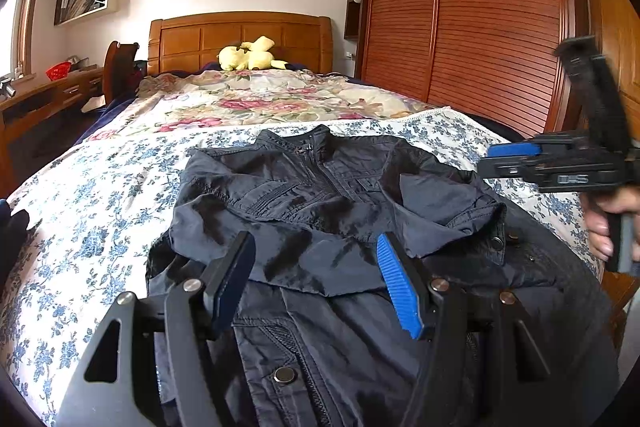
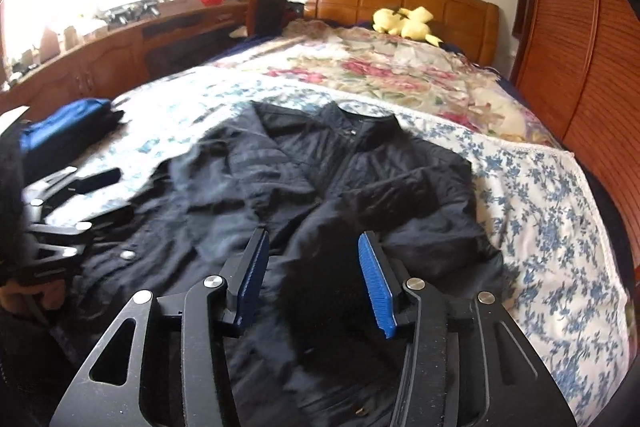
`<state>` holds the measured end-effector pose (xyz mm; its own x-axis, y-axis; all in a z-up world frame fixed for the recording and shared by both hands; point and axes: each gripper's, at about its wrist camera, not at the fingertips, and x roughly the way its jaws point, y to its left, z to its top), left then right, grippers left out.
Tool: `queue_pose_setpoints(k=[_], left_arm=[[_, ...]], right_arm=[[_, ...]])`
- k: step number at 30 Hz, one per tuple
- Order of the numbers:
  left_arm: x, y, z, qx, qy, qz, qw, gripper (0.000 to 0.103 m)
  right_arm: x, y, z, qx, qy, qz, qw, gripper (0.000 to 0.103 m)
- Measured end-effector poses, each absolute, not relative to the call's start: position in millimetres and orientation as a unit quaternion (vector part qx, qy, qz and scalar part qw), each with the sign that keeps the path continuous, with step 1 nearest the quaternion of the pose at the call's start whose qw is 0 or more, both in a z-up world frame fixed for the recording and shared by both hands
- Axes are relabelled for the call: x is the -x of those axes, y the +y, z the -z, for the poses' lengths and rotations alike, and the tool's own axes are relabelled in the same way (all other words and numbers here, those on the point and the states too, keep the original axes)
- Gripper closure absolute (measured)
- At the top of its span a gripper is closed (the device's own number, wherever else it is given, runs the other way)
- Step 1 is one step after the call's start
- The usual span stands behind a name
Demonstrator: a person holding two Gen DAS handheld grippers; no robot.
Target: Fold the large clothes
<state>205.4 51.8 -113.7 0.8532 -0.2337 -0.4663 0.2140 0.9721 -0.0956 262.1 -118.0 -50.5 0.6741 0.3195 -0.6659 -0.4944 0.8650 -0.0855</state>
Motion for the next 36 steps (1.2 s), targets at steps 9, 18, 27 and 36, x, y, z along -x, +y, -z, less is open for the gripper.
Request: queue_pose_setpoints(k=[9,18,27,36], left_arm=[[-197,25,120,0.015,0.255,0.136,0.957,0.040],[-196,-37,117,0.014,0.278,0.187,0.942,0.040],[-209,-97,116,-0.005,0.302,0.202,0.932,0.048],[-245,-122,130,-0.008,0.344,0.198,0.918,0.094]], right_arm=[[-300,-156,80,0.099,0.362,-0.174,0.911,0.055],[-269,-212,111,0.088,0.383,-0.162,0.905,0.055],[-232,-258,106,0.064,0.373,-0.162,0.911,0.055],[-220,-262,102,0.040,0.347,-0.177,0.920,0.055]])
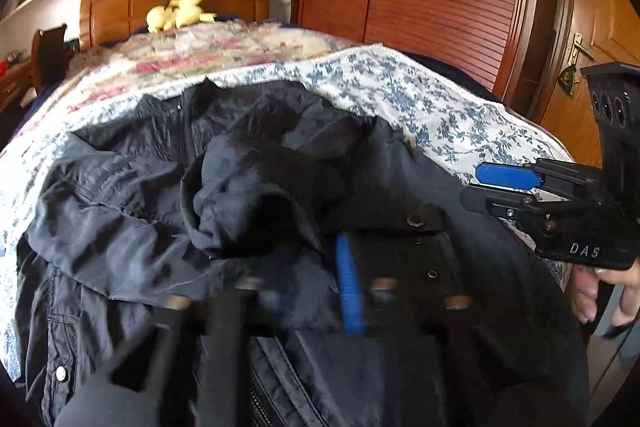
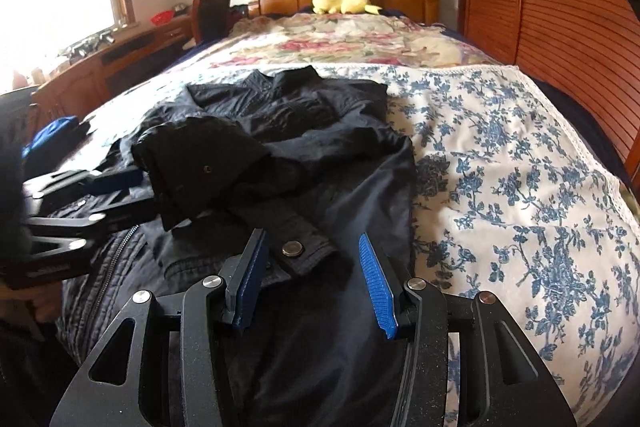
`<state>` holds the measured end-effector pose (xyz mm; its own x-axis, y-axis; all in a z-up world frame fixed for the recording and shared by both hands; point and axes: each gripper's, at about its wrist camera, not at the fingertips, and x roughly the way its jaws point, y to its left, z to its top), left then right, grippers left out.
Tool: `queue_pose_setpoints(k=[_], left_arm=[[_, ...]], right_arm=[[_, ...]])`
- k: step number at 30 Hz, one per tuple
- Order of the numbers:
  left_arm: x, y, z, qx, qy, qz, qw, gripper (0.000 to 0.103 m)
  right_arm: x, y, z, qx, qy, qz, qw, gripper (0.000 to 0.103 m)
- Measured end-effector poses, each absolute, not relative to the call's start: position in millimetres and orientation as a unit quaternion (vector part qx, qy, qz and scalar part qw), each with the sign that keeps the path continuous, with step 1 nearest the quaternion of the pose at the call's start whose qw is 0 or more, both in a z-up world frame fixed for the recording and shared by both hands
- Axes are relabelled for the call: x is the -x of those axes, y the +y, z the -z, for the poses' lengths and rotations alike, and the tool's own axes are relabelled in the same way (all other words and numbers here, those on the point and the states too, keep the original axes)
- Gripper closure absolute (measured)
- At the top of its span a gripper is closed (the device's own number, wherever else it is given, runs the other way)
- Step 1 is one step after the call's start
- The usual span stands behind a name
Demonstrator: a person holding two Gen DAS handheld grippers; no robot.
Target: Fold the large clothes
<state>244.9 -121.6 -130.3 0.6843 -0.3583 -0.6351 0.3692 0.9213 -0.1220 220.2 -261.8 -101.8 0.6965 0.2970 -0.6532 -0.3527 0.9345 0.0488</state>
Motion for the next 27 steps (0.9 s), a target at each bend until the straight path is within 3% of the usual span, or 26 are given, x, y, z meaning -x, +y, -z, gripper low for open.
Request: queue_pose_setpoints(k=[2,13,27], left_arm=[[-245,-115,125,-0.015,0.343,0.192,0.919,0.100],[-234,-28,69,-0.038,0.323,0.157,0.932,0.100],[-239,54,89,-0.079,0.368,0.069,0.924,0.096]], right_arm=[[-224,-258,104,0.038,0.342,-0.178,0.922,0.055],[-259,-211,106,0.009,0.318,-0.214,0.924,0.055],[-270,-161,110,0.033,0.315,-0.244,0.917,0.055]])
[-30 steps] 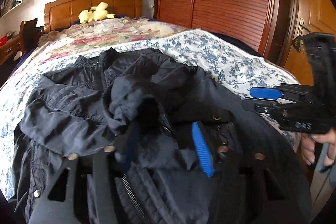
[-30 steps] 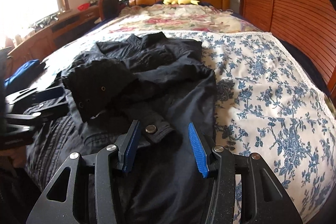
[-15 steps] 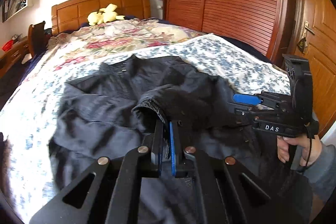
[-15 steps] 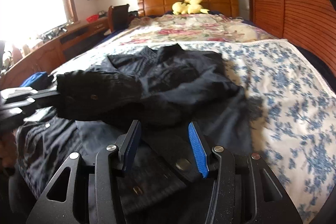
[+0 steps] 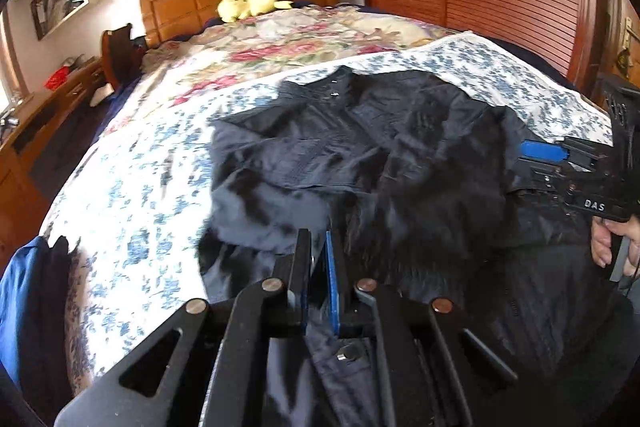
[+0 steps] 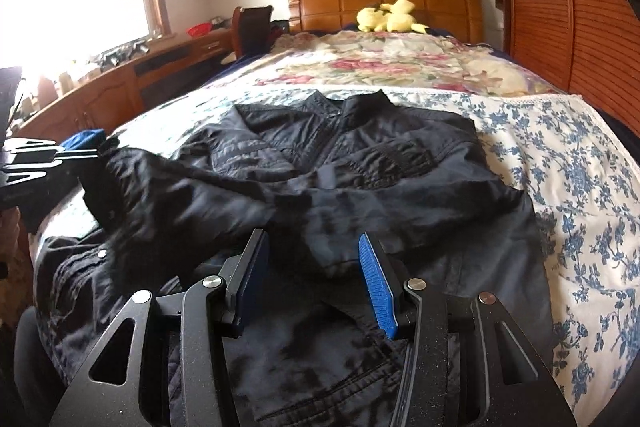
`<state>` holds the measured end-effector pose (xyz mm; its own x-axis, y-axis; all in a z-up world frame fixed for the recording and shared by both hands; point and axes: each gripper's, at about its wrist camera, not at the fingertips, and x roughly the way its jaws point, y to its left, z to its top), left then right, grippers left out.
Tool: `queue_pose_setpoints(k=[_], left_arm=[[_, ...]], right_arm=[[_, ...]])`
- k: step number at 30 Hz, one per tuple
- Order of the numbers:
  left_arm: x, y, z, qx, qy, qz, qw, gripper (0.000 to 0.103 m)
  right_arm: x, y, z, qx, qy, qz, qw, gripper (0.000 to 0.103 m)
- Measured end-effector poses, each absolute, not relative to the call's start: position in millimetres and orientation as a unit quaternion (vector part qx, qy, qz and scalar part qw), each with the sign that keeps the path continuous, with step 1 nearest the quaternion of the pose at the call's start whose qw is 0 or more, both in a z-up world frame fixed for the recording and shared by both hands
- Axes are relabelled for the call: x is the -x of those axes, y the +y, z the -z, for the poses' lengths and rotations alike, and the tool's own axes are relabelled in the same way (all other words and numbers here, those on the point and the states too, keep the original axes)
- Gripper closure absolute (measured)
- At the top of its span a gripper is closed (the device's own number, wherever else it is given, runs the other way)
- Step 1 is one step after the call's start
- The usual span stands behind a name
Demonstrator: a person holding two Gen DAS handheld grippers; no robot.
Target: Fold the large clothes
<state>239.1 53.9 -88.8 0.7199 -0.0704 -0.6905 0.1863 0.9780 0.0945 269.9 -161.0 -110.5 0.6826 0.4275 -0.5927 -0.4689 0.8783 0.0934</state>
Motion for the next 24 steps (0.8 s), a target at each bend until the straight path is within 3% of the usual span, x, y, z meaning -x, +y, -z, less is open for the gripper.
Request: queue_pose_setpoints(k=[4,6,12,24], left_arm=[[-228,63,85,-0.052,0.358,0.076,0.929,0.095],[-222,60,84,-0.048,0.354,0.082,0.930,0.084],[-203,35,95,-0.054,0.355,0.116,0.926,0.067],[-177,-13,152,-0.081,0.395,0.139,0.904,0.066]], right_arm=[[-266,-151,115,0.061,0.313,-0.246,0.915,0.055],[-267,-148,118,0.072,0.316,-0.243,0.914,0.055],[-267,-149,118,0.067,0.318,-0.240,0.915,0.055],[-268,-146,122,0.072,0.324,-0.240,0.912,0.055]])
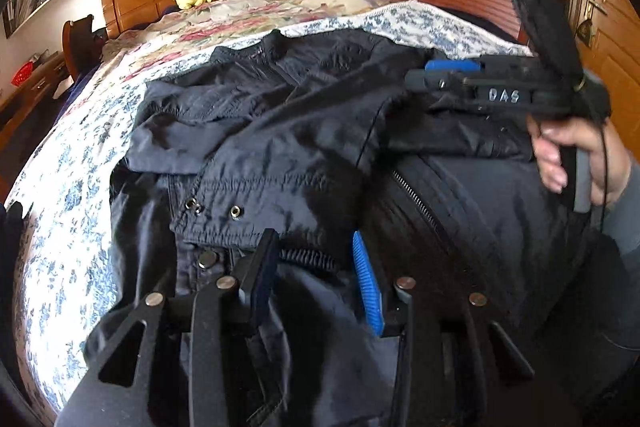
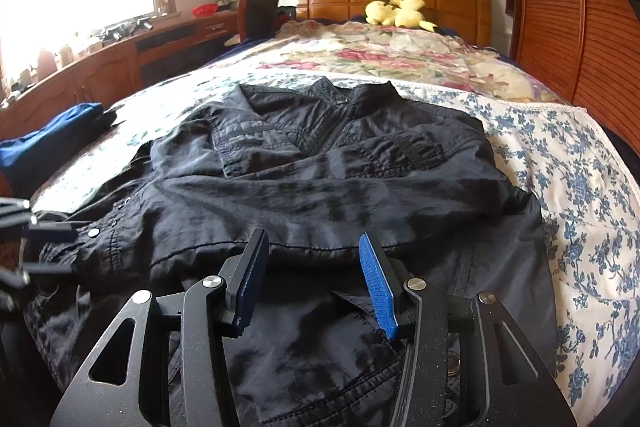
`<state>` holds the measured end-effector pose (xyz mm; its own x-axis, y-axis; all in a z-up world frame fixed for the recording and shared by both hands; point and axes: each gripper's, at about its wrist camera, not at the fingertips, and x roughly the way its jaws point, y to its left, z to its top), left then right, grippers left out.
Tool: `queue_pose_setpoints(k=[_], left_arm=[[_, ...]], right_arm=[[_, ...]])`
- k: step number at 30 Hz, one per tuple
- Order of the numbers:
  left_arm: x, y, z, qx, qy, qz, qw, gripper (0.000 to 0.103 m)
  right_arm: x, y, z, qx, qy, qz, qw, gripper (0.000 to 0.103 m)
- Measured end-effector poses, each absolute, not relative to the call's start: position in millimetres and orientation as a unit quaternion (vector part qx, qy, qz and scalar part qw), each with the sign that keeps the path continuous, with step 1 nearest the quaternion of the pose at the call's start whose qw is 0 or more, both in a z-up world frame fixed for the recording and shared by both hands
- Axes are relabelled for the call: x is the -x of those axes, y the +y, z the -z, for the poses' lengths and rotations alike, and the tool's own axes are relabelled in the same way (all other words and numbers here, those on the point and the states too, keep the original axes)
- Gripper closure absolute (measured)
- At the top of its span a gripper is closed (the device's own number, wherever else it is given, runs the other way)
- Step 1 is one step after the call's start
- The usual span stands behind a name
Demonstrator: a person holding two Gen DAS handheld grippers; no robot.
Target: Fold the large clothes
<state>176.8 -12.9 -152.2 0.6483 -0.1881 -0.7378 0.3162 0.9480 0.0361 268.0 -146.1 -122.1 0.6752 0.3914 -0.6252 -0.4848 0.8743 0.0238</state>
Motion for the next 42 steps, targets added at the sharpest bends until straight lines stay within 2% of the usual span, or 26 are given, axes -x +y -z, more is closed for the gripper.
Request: queue_pose_setpoints(k=[4,5,6,8,11,16,19,21,33,42], left_arm=[[-179,-13,158,-0.097,0.397,0.129,0.903,0.067],[-178,-12,158,-0.098,0.396,0.130,0.903,0.073],[-177,-10,157,-0.096,0.395,0.133,0.904,0.088],[-174,-6,152,-0.090,0.386,0.131,0.909,0.098],[-162,5,131,-0.066,0.349,0.121,0.927,0.098],[-152,21,109,-0.043,0.335,0.100,0.936,0.097],[-145,37,102,-0.026,0.330,0.092,0.939,0.089],[-139,51,99,-0.013,0.328,0.084,0.941,0.078],[-114,106,120,0.020,0.355,0.044,0.934,0.056],[-109,126,140,0.035,0.366,0.021,0.930,0.055]], right_arm=[[-268,-145,123,0.074,0.324,-0.240,0.912,0.055],[-268,-145,123,0.074,0.325,-0.239,0.912,0.055],[-268,-145,123,0.074,0.326,-0.239,0.912,0.055],[-268,-144,123,0.075,0.327,-0.240,0.911,0.055],[-267,-145,123,0.075,0.326,-0.240,0.911,0.055],[-267,-145,122,0.071,0.328,-0.248,0.909,0.055],[-266,-143,122,0.074,0.327,-0.252,0.908,0.055],[-264,-140,123,0.076,0.325,-0.255,0.907,0.055],[-255,-116,126,0.091,0.321,-0.284,0.899,0.055],[-255,-89,136,0.094,0.331,-0.310,0.886,0.055]])
